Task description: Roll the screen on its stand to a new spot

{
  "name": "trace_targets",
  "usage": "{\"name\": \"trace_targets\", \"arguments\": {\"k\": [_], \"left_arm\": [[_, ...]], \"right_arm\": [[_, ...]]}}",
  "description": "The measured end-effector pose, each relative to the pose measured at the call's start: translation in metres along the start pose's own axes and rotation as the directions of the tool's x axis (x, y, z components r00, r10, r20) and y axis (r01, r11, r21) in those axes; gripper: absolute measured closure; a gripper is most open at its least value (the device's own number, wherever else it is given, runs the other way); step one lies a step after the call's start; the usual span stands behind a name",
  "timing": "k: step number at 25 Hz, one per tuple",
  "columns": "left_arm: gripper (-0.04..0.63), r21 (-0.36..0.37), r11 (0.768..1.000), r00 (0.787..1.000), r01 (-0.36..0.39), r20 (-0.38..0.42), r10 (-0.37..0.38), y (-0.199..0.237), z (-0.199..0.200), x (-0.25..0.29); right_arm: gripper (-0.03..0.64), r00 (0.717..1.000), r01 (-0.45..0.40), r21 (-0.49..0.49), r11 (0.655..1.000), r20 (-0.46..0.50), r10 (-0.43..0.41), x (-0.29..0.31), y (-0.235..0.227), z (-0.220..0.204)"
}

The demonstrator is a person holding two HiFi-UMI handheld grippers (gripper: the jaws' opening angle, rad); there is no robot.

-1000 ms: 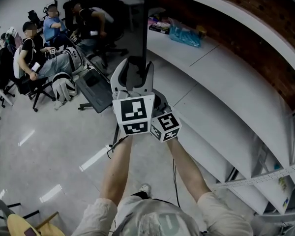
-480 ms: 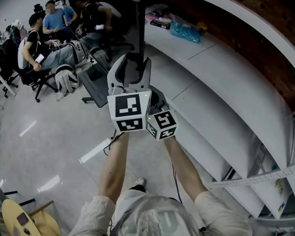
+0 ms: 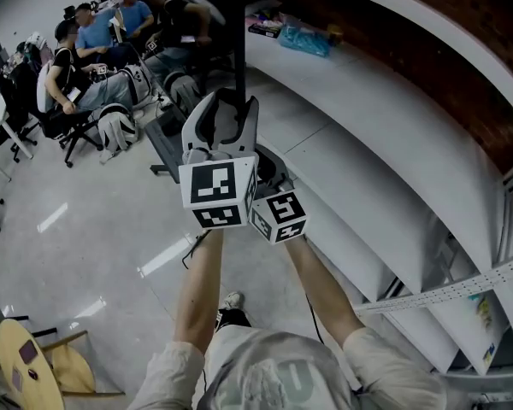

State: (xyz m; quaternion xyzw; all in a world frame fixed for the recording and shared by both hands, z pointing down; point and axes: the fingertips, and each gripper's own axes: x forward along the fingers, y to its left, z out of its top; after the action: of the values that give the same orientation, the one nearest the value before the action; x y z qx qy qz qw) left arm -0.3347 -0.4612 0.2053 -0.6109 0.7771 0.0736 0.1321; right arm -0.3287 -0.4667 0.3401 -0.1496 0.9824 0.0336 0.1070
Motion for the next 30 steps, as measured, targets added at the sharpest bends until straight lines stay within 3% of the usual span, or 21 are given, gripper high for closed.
{"name": "trace_targets", "arguments": {"k": [7,14,30], "left_arm": [[0.360,-0.009,1.000,1.000,0.023,0.018,-0.023,-0.067,0.020,-0.047],[0.365,0.036,0.998,0.997,0.053,0.048,-0.054,-0.129,0.046,-0.103],[0.370,-0.021,0.988,0.988,0.151,0.008,-0.151,-0.205,0.082,-0.223]], "right_arm": [[0.423,1.000,0.006,-0.009,1.000,0.012,-0.006,-0.080,0.008,0.020],[0.417,1.000,0.024,0.009,1.000,-0.006,-0.024,-0.161,0.027,0.039],[0.416,0.992,0.125,-0.010,0.992,-0.023,-0.125,-0.290,0.096,0.070]]}}
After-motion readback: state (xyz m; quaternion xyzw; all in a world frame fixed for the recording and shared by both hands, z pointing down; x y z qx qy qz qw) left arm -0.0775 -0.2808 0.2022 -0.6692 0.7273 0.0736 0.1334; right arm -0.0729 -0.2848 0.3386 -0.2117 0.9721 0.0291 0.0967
